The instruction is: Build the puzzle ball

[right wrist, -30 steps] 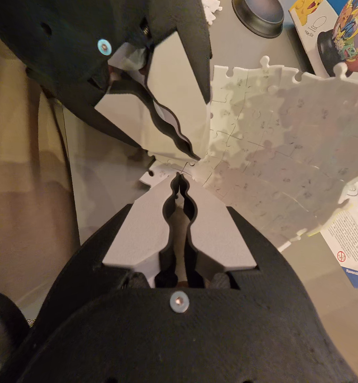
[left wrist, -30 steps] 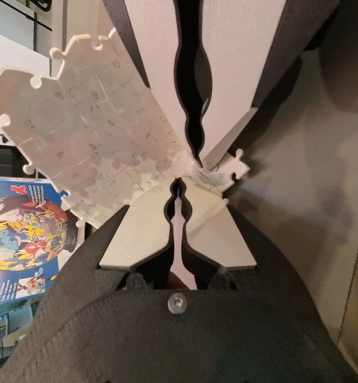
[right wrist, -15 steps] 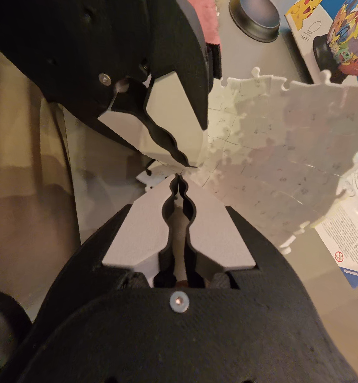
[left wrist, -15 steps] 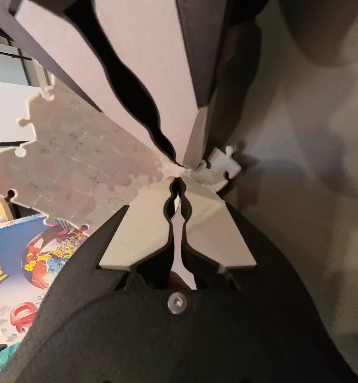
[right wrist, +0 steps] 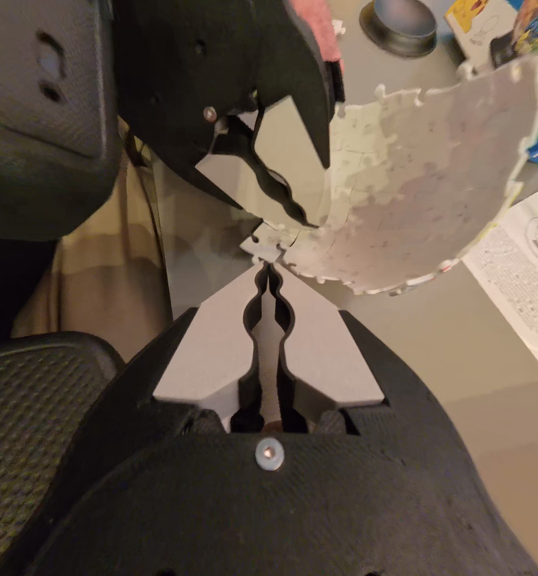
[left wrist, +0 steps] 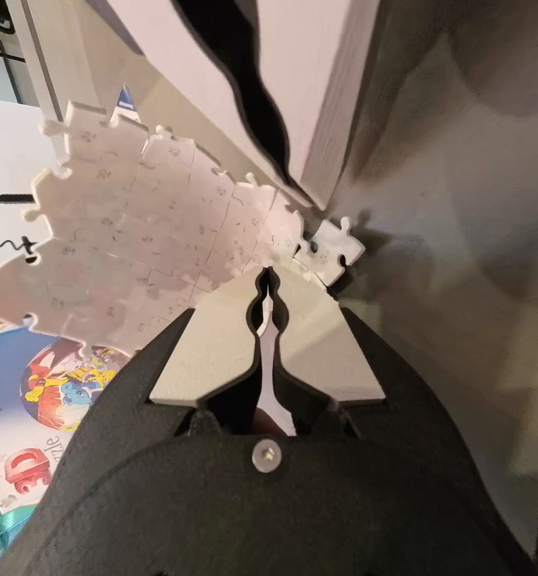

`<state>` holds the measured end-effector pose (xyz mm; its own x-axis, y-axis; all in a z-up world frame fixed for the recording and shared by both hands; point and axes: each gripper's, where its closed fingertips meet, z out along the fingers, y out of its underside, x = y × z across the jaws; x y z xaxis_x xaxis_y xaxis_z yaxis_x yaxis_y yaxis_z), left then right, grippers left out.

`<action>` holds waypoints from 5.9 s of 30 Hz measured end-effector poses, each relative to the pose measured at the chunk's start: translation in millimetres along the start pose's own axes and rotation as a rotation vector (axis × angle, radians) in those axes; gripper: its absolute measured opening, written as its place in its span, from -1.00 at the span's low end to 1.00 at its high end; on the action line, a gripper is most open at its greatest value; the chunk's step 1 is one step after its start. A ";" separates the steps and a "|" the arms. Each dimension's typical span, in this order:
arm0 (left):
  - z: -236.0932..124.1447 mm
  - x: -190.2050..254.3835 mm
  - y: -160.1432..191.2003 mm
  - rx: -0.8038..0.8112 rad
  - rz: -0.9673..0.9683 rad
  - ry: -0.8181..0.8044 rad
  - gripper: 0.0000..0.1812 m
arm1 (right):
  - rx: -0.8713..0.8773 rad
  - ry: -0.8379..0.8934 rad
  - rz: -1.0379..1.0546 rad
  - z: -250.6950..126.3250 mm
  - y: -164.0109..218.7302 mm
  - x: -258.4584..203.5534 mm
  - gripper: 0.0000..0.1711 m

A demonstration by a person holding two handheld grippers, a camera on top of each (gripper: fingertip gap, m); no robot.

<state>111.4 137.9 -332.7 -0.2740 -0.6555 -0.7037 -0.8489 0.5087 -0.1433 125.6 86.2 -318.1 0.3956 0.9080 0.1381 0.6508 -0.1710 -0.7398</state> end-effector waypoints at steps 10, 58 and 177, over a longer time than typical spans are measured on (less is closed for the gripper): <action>-10.4 -9.9 -2.9 0.044 -0.061 -0.030 -1.00 | 0.048 0.039 0.017 -9.0 -7.7 7.9 -1.00; -14.8 -23.7 1.3 0.156 -0.212 0.019 -0.62 | 0.067 0.255 -0.174 -56.9 -3.7 51.4 -0.71; -0.9 -17.8 -35.6 0.259 -0.172 0.265 -0.96 | -0.210 0.016 -0.473 -9.5 1.1 46.5 -1.00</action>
<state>146.0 130.9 -314.5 -0.2739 -0.8469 -0.4558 -0.7597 0.4811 -0.4374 151.0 124.6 -306.2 0.0354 0.8989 0.4367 0.8761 0.1823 -0.4463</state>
